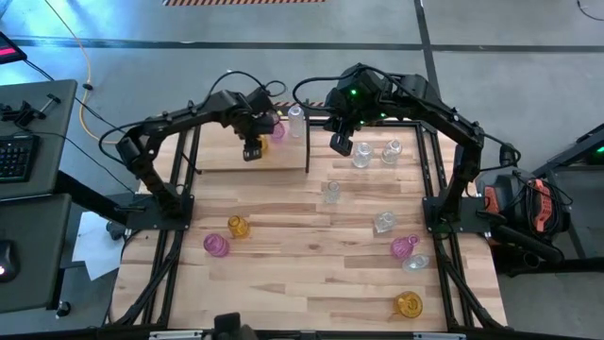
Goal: Sort vases onto shelf
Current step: Put the yellow vase in the top left corner of the shelf
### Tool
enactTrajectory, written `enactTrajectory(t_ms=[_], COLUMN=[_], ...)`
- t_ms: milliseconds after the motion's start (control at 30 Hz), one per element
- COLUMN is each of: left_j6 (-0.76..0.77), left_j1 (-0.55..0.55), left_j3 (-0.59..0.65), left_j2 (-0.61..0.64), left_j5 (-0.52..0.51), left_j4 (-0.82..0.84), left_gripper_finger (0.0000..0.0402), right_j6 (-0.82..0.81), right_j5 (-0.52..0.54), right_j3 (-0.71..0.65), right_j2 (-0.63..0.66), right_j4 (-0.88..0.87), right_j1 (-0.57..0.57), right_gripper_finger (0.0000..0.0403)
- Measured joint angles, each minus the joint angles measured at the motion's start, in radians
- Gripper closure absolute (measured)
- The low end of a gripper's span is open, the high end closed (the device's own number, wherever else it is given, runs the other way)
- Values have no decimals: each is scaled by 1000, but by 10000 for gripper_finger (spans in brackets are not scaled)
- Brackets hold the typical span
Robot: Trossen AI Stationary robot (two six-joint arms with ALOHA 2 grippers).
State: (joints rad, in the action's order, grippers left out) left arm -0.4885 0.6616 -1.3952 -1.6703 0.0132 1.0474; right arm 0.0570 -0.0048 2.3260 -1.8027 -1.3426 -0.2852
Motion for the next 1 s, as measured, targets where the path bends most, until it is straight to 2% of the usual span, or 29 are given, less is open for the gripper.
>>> enactTrajectory(t_ms=[433, 1000], left_j6=[-3, -3], left_j1=[105, 145], left_j3=[-1, -2], left_j2=[1, 2], left_j5=[0, 1], left_j4=[-90, -156], left_gripper_finger=[209, 209], right_j6=[0, -1], right_j5=[-3, -3], right_j3=[0, 0], right_j2=[0, 0], right_j4=[0, 0], right_j1=[0, 0], right_gripper_finger=[361, 361])
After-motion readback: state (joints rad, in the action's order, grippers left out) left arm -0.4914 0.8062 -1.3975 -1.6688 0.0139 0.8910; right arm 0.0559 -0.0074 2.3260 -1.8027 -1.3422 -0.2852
